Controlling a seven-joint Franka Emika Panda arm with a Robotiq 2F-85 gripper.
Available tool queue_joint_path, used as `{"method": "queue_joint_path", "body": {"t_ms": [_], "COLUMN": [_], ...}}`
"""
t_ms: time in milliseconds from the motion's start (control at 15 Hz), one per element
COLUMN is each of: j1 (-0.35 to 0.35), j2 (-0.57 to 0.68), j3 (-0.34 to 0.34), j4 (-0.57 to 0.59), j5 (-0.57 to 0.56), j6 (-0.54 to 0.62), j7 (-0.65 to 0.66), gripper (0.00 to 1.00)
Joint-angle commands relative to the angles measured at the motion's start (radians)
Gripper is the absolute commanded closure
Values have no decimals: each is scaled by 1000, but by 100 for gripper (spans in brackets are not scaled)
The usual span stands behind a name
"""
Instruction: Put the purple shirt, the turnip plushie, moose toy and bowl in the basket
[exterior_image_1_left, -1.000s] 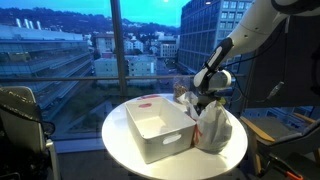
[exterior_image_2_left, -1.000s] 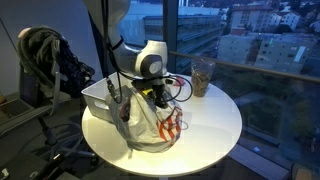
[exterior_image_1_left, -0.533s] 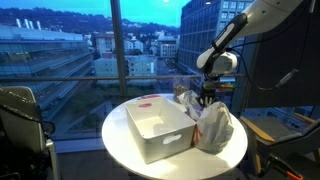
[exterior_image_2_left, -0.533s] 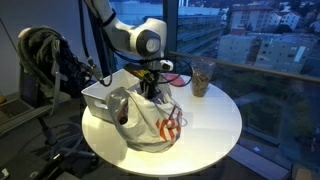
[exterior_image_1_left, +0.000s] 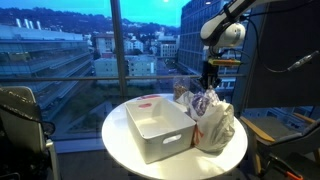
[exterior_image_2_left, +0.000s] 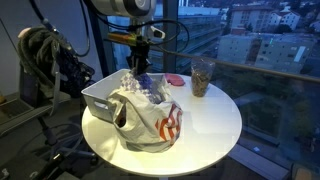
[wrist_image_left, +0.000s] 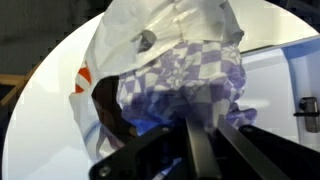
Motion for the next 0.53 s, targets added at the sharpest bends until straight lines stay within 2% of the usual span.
{"method": "queue_joint_path", "body": {"t_ms": [0,200,467], "j1": [33,54,82], "j2": [-194,-315,-397], "j3": [36,94,201], "j4": [-60,-58,32], "j5": [-147,-276,-420], "j6": [-19,-54,-126], "j7": [31,69,100], "gripper": [93,93,94]}}
